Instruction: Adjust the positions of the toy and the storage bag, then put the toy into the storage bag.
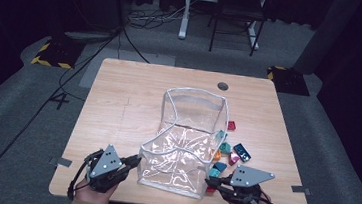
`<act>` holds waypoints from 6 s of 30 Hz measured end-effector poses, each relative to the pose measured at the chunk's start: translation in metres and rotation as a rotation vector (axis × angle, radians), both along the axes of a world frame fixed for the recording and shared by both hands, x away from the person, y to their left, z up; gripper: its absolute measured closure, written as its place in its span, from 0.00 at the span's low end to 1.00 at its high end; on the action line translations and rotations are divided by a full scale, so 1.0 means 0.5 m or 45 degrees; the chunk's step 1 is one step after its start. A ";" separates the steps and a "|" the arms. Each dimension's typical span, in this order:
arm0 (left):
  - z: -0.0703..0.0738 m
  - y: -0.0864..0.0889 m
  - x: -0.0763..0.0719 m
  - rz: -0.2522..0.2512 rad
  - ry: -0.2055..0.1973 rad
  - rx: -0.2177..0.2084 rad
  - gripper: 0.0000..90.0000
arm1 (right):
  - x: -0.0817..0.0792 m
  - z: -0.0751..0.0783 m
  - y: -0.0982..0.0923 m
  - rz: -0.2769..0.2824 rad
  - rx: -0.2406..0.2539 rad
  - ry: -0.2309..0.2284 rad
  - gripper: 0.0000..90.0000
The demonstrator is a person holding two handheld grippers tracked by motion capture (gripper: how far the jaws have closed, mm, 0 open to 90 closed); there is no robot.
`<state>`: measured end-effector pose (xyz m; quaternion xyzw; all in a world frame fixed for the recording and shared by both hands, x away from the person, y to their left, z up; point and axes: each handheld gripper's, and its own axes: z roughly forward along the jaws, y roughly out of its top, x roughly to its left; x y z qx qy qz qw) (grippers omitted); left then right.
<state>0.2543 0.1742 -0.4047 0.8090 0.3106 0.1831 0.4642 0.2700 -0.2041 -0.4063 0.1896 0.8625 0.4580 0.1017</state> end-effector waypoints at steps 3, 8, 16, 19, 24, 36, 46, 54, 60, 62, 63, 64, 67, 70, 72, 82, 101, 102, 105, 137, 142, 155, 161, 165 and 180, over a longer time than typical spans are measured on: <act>0.001 -0.014 0.006 -0.027 -0.005 0.008 0.95 | 0.001 -0.001 -0.017 -0.031 0.008 0.004 0.94; -0.009 -0.019 0.008 0.001 0.008 -0.006 0.58 | 0.002 0.008 -0.040 0.013 0.058 -0.003 0.69; -0.026 0.021 -0.009 -0.014 0.016 -0.006 0.38 | 0.010 0.018 -0.094 0.006 0.100 -0.007 0.60; -0.034 0.039 -0.005 0.041 0.031 0.016 0.38 | 0.015 0.025 -0.125 -0.043 0.123 -0.012 0.58; -0.063 0.075 0.023 0.177 0.068 0.083 0.38 | 0.039 0.035 -0.170 -0.162 0.122 -0.022 0.56; -0.126 0.088 0.109 0.225 0.178 0.165 0.39 | 0.112 0.027 -0.221 -0.359 0.098 0.003 0.54; -0.158 0.089 0.136 0.224 0.233 0.201 0.38 | 0.199 0.005 -0.236 -0.474 0.081 0.048 0.51; -0.182 0.086 0.141 0.257 0.271 0.277 0.37 | 0.267 -0.018 -0.225 -0.515 0.024 0.071 0.50; -0.192 0.092 0.137 0.290 0.272 0.235 0.36 | 0.327 -0.043 -0.207 -0.521 0.003 0.113 0.50; -0.196 0.097 0.137 0.307 0.284 0.197 0.34 | 0.336 -0.047 -0.204 -0.526 -0.010 0.123 0.50; -0.197 0.098 0.138 0.309 0.284 0.193 0.34 | 0.345 -0.051 -0.201 -0.531 -0.022 0.129 0.50; -0.196 0.097 0.137 0.314 0.284 0.199 0.33 | 0.353 -0.054 -0.199 -0.534 -0.032 0.127 0.49; -0.197 0.097 0.140 0.310 0.285 0.194 0.32 | 0.378 -0.066 -0.190 -0.549 -0.059 0.128 0.48; -0.197 0.095 0.143 0.316 0.291 0.187 0.32 | 0.402 -0.081 -0.182 -0.570 -0.072 0.126 0.47; -0.197 0.095 0.144 0.315 0.291 0.186 0.32 | 0.416 -0.092 -0.174 -0.577 -0.091 0.143 0.47; -0.197 0.095 0.144 0.315 0.289 0.188 0.32 | 0.452 -0.128 -0.136 -0.591 -0.155 0.187 0.47; -0.197 0.095 0.145 0.310 0.289 0.189 0.32 | 0.480 -0.163 -0.110 -0.671 -0.266 0.220 0.58; -0.197 0.095 0.145 0.311 0.289 0.188 0.32 | 0.479 -0.161 -0.110 -0.668 -0.269 0.221 0.64; -0.197 0.095 0.145 0.311 0.289 0.189 0.32 | 0.478 -0.159 -0.112 -0.675 -0.282 0.221 0.65; -0.197 0.095 0.146 0.308 0.290 0.187 0.31 | 0.362 -0.007 -0.149 -0.533 -0.037 0.090 0.65; -0.197 0.095 0.146 0.305 0.286 0.191 0.31 | 0.342 0.024 -0.155 -0.523 0.002 0.054 0.65; -0.197 0.094 0.146 0.306 0.287 0.189 0.31 | 0.305 0.104 -0.169 -0.481 0.086 -0.041 0.65; -0.197 0.094 0.146 0.306 0.287 0.190 0.31 | 0.286 0.144 -0.166 -0.447 0.127 -0.087 0.65; -0.197 0.094 0.146 0.306 0.288 0.189 0.31 | 0.277 0.171 -0.159 -0.417 0.144 -0.102 0.65; -0.197 0.094 0.146 0.305 0.288 0.190 0.30 | 0.260 0.240 -0.101 -0.302 0.154 -0.128 0.65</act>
